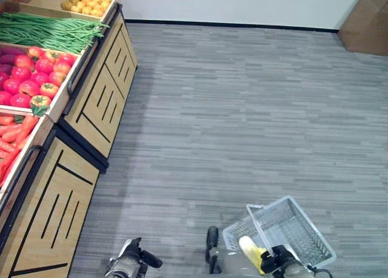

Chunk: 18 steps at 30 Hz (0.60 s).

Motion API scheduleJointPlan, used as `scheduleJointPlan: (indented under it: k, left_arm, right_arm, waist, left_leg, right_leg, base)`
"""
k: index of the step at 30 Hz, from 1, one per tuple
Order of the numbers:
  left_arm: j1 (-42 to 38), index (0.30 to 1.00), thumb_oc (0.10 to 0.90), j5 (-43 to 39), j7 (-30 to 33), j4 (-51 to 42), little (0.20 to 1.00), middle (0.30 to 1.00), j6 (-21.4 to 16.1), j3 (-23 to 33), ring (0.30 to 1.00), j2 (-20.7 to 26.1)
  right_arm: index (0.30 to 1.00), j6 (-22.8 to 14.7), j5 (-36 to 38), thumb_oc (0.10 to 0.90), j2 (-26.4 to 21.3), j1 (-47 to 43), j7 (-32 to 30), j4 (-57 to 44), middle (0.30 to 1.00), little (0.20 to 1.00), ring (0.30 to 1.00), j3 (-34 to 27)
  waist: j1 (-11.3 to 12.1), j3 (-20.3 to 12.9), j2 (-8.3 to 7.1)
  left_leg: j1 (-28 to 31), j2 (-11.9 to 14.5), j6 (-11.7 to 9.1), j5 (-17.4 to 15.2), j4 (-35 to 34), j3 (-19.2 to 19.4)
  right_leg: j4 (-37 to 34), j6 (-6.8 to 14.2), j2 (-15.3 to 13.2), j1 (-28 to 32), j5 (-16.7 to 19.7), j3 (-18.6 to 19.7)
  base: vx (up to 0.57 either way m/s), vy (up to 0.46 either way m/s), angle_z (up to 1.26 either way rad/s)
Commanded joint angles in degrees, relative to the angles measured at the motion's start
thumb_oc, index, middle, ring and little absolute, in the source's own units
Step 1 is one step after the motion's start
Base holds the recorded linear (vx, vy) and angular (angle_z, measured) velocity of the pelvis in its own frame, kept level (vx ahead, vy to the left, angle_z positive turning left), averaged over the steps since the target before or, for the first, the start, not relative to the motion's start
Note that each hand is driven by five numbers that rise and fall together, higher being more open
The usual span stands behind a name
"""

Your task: Get the vegetables into the basket

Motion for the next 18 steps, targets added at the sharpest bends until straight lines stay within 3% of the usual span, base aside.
scheduleJointPlan:
  k: [1, 2, 3, 4, 5, 7, 9, 10, 11, 13, 14, 18]
  left_arm:
    - [-0.11, 1.000, 0.900, 0.07, 0.41, -1.22, 1.000, 1.000, -0.60, -1.11, 1.000, 1.89]
    - [-0.51, 1.000, 0.900, 0.73, 0.51, -1.84, 1.000, 1.000, -0.61, -1.90, 1.000, 2.33]
    - [-0.51, 1.000, 0.900, 0.73, 0.50, -1.85, 1.000, 1.000, -0.61, -1.91, 1.000, 2.35]
    - [-0.89, 1.000, 0.900, 0.39, 0.64, -2.30, 1.000, 1.000, -0.68, -2.24, 1.000, 2.59]
    - [-1.11, 1.000, 0.900, 0.40, 0.66, -2.49, 1.000, 1.000, -0.70, -2.52, 1.000, 2.66]
    - [-1.83, 1.000, 0.900, 0.88, 0.46, -2.55, 1.000, 1.000, -0.54, -3.11, 1.000, 2.56]
    - [-1.91, 1.000, 0.900, 1.34, 0.43, -2.57, 1.000, 1.000, -0.47, -3.32, 1.000, 2.64]
    - [-2.22, 1.000, 0.900, 3.24, 0.67, -2.03, 1.000, 1.000, -0.29, -3.91, 1.000, 2.78]
    - [-2.25, 1.000, 0.900, 3.25, 0.67, -2.01, 1.000, 1.000, -0.29, -3.92, 1.000, 2.78]
    - [-2.44, 1.000, 0.900, 4.16, 0.92, -1.65, 1.000, 1.000, -0.21, -4.21, 1.000, 3.03]
    - [-2.46, 1.000, 0.900, 4.35, 0.90, -1.53, 1.000, 1.000, -0.12, -4.07, 1.000, 3.20]
    - [-1.21, 1.000, 0.900, 2.26, 1.36, -0.93, 1.000, 1.000, -0.44, -1.85, 1.000, 3.79]
  right_arm:
    - [0.300, -0.72, -0.92, 0.400, -1.13, 1.58, 0.21, 1.20, 0.300, 0.300, 0.300, 3.21]
    - [0.300, -0.77, -1.75, 0.400, -1.50, 1.92, 0.50, 1.02, 0.300, 0.300, 0.300, 3.79]
    - [0.300, -0.77, -1.75, 0.400, -1.48, 1.91, 0.50, 1.02, 0.300, 0.300, 0.300, 3.78]
    - [0.300, -0.80, -1.94, 0.400, -1.78, 2.26, 0.74, 1.21, 0.300, 0.300, 0.300, 3.94]
    - [0.300, -0.71, -1.91, 0.400, -2.07, 2.42, 0.69, 1.43, 0.300, 0.300, 0.300, 3.63]
    - [0.300, -0.49, -1.38, 0.400, -2.36, 2.45, 0.72, 1.65, 0.300, 0.300, 0.300, 3.13]
    - [0.300, -0.44, -1.30, 0.400, -2.40, 2.44, 0.70, 1.65, 0.300, 0.300, 0.300, 3.03]
    - [0.300, -0.43, -1.83, 0.400, -2.64, 2.45, 0.34, 1.74, 0.300, 0.300, 0.300, 3.26]
    - [0.300, -0.43, -1.84, 0.400, -2.64, 2.44, 0.34, 1.74, 0.300, 0.300, 0.300, 3.24]
    - [0.300, -0.74, -2.14, 0.400, -2.92, 2.52, -0.18, 1.80, 0.300, 0.300, 0.300, 3.16]
    - [0.300, -0.67, -2.12, 0.400, -2.95, 2.51, -0.16, 1.93, 0.300, 0.300, 0.300, 3.05]
    - [0.300, -0.48, -0.48, 0.400, -1.01, 2.63, -0.36, 2.42, 0.300, 0.300, 0.300, 1.43]
  waist:
    - [-1.09, 0.05, -1.09]
    - [-0.79, 0.62, -1.79]
    - [-0.88, 0.64, -1.79]
    - [0.00, 1.62, -3.12]
    - [0.23, 1.98, -3.84]
    - [0.28, 2.38, -4.64]
    - [0.82, 2.48, -4.89]
    - [1.77, 2.69, -4.52]
    - [1.79, 2.59, -4.60]
    - [3.09, 2.48, -3.39]
    - [3.30, 2.47, -3.28]
    - [3.94, 0.43, -5.21]
  left_leg:
    - [-0.11, -1.96, -0.78, 1.43, 0.26, 2.08]
    - [-2.48, -1.51, -1.53, 5.36, 6.27, 1.58]
    - [-2.65, -1.47, -1.57, 5.25, 6.54, 1.45]
    - [-6.25, -1.75, -1.22, 7.65, 13.54, 0.87]
    - [-8.42, -1.84, -0.57, 7.66, 14.92, 1.73]
    - [-13.41, -1.08, 0.44, 6.28, 12.09, 5.63]
    - [-14.70, -1.19, 0.66, 5.09, 10.35, 6.56]
    - [-17.60, -1.29, -0.06, 6.85, 3.60, 7.18]
    - [-17.46, -1.43, -0.03, 7.28, 3.02, 7.27]
    - [-20.58, 0.61, -1.56, 14.39, -5.24, 7.71]
    - [-20.46, 0.98, -1.77, 15.19, -5.67, 7.86]
    - [-18.55, -1.17, 0.31, 11.00, -3.75, 10.59]
  right_leg:
    - [3.30, 5.33, -2.79, -0.32, 0.61, 5.82]
    - [2.96, 4.23, -2.22, 1.62, 0.06, 5.83]
    - [2.93, 4.20, -2.22, 1.65, 0.07, 5.73]
    - [2.08, 3.12, -2.06, 3.92, -0.45, 5.88]
    - [1.60, 3.12, -2.61, 4.93, -0.78, 5.66]
    - [0.20, 3.82, -4.10, 6.78, -1.05, 5.56]
    - [-0.29, 4.29, -4.55, 7.53, -1.19, 5.99]
    - [-1.28, 5.19, -4.78, 9.38, -1.61, 6.33]
    - [-1.36, 5.20, -4.87, 9.28, -1.50, 6.37]
    - [-1.89, 5.78, -4.67, 11.74, -3.43, 7.59]
    - [-1.72, 5.96, -4.72, 12.37, -3.84, 7.99]
    - [-1.64, 8.33, -8.26, 14.04, -4.69, 10.28]
  base:
    - [0.12, -0.144, 0.22]
    - [0.12, -0.144, 0.14]
    - [0.14, -0.212, 0.02]
    - [0.11, -0.153, -0.06]
    - [0.14, -0.158, 0.04]
    - [0.12, 0.001, 0.13]
    - [0.15, 0.081, 0.26]
    - [0.14, 0.090, 0.15]
    - [0.22, 0.154, -0.27]
    - [0.28, 0.212, -0.40]
    - [0.37, 0.320, -0.28]
    - [0.29, 0.284, -0.68]
